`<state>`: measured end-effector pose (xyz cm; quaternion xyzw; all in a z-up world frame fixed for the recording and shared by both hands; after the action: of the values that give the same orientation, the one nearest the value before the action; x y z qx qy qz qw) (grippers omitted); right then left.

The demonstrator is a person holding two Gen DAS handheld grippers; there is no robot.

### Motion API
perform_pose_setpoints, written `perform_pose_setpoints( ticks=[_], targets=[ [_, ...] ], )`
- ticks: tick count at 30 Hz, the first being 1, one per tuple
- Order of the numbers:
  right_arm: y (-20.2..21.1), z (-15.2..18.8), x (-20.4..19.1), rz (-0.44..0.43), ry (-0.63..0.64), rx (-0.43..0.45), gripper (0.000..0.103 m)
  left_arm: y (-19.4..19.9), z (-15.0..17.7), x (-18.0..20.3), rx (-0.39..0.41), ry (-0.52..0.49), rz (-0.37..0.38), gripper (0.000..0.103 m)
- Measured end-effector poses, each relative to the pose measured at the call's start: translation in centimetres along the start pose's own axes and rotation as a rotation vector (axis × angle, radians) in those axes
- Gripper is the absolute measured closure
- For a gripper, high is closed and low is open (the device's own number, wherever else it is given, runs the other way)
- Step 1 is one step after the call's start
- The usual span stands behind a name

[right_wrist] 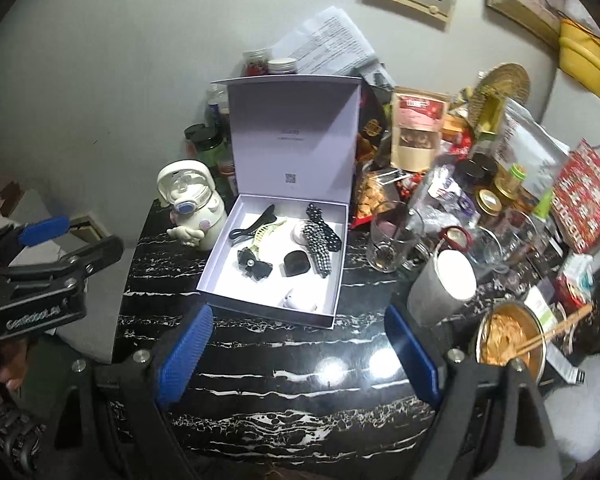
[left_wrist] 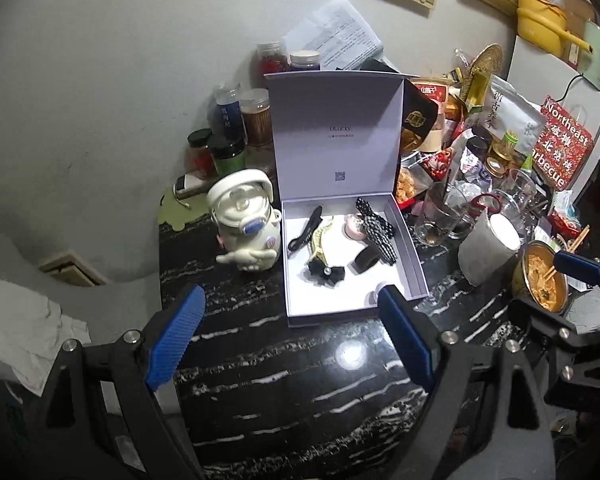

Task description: Organize objects

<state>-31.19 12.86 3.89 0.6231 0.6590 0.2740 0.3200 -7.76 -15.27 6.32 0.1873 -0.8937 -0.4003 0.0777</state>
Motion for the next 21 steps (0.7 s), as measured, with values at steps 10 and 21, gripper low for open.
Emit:
perform_pose_setpoints(
  ticks=[10, 21],
  targets=[
    [0.1, 3.6, -0.7, 0.013, -0.026, -0.043, 0.014, 1.3, 4.2, 0.2, -0.048, 0.004, -0.005, 0.015],
    [0.3, 4.4, -0.9, 0.015, -0.008, -0.062, 0.014, 1.5, 6.1, 0.2, -0.093, 0.023, 0.003, 0.015]
  ],
)
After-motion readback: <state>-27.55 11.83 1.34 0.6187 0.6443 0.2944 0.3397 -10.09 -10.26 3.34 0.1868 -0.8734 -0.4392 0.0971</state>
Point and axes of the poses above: each gripper's, at about its wrist camera, not at the fingertips, and y roughly against the way its jaws point, x to its right, z to its underside, the point moved 6 cm from there along -y, roughly the way its jaws point, and after that the axes turned 3 degrees about x, right-handed, at the moved point
